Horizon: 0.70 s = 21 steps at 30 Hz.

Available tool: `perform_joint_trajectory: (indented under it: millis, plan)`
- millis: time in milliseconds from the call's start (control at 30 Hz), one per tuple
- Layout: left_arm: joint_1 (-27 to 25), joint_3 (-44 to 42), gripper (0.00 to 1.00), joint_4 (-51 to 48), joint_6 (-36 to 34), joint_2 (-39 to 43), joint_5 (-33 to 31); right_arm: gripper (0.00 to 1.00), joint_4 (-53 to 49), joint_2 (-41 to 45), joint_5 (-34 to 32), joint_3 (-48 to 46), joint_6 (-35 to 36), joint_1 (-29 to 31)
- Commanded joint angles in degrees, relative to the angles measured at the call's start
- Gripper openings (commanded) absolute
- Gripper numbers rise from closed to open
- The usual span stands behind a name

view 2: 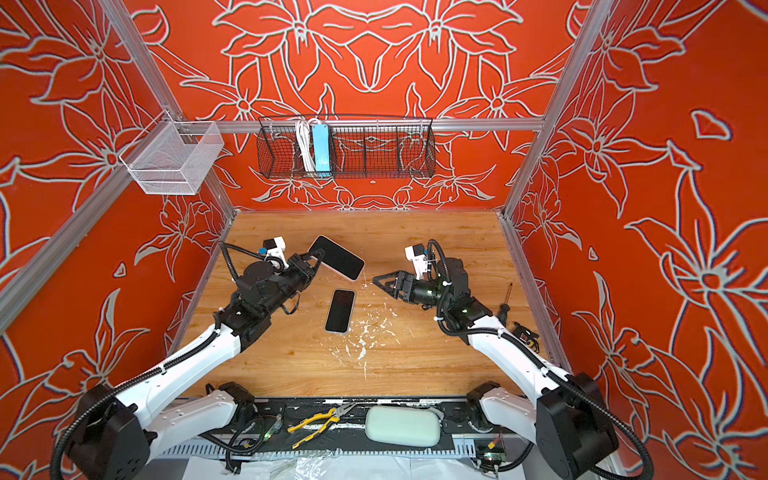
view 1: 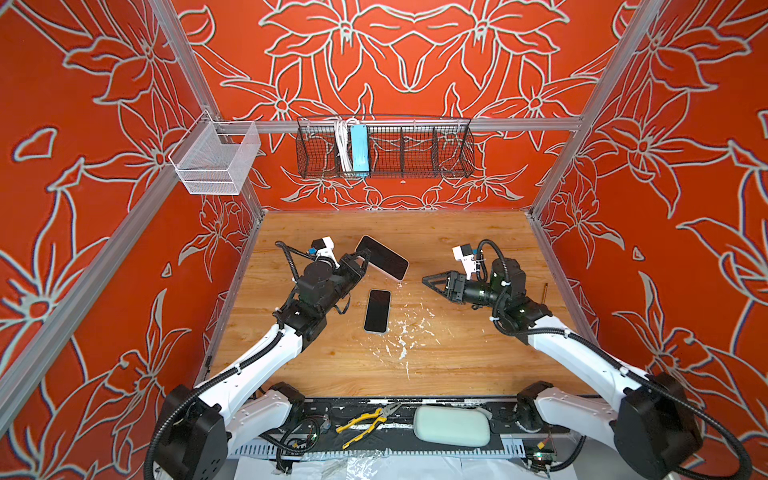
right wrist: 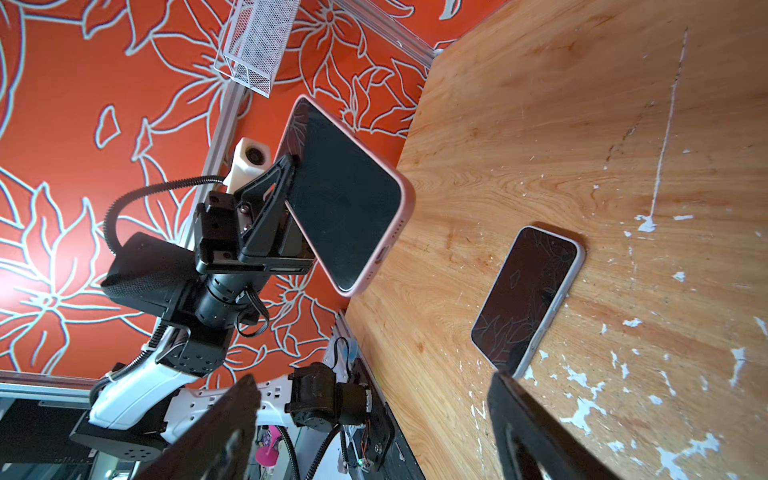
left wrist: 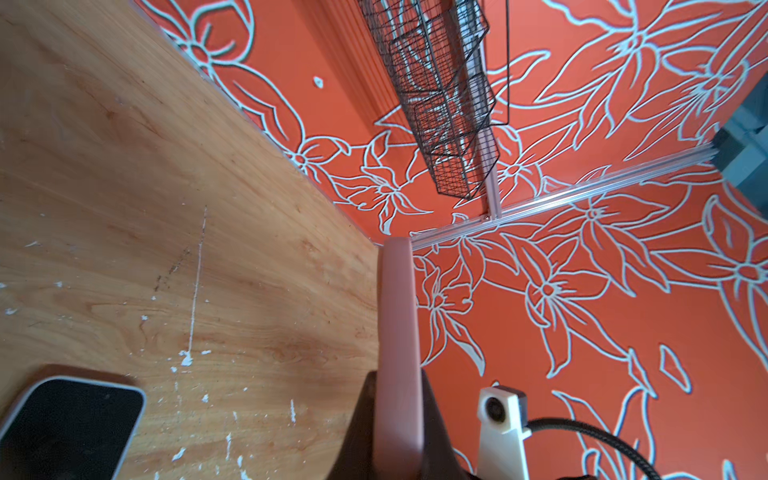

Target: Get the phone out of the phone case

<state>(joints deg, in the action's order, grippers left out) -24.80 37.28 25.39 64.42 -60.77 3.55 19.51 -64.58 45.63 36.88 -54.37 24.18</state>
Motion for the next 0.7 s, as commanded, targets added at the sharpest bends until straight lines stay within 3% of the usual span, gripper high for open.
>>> perform_joint_trajectory:
  millis: [0,200,667]
  plan:
    - [0.06,-1.23,0.0,13.86,5.79,0.56,-0.97,0.87,8.58,-0.6,1.18,-0.49,-5.13,0.94]
    - [0.09,-2.08,0.0,21.93,10.96,-3.38,1.87,0.85,15.12,-1.75,-0.32,-1.01,-7.37,2.43]
    - [0.04,-2.47,0.0,28.11,16.37,-9.0,4.13,0.79,26.25,-9.22,-2.64,1.67,-10.12,6.81]
